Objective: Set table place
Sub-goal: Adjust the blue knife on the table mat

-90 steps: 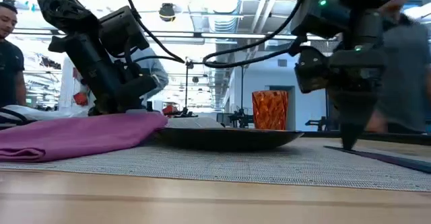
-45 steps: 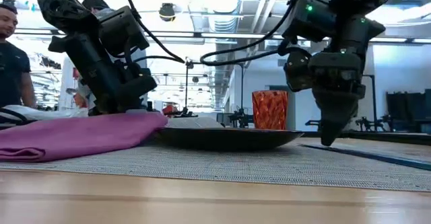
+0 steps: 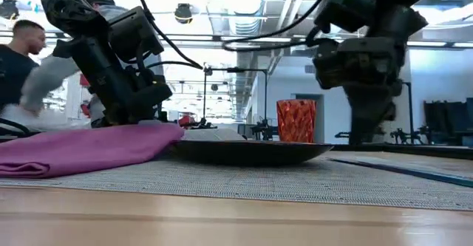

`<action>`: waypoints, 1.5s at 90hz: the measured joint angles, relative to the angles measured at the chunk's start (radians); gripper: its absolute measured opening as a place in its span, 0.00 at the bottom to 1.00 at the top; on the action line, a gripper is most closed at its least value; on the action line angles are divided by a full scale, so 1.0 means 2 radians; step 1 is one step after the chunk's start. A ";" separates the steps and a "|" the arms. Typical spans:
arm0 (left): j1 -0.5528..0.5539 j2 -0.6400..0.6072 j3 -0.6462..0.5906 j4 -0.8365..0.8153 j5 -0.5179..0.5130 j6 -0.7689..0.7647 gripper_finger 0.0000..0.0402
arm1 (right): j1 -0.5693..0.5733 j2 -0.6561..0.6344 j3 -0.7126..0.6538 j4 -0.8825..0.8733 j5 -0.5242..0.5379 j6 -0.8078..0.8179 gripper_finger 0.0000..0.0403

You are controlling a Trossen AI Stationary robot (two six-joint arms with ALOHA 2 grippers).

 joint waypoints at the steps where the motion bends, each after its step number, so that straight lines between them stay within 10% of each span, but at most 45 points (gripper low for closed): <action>1: 0.000 0.000 0.000 0.000 0.000 0.000 0.00 | 0.004 0.000 0.000 -0.001 0.001 0.003 0.00; 49: 0.000 0.000 0.000 0.000 0.000 -0.001 0.00 | 0.167 0.016 -0.001 0.009 0.054 0.191 0.00; 135: 0.000 0.000 0.000 -0.001 0.002 -0.009 0.00 | 0.229 0.056 0.000 0.060 0.049 0.229 0.00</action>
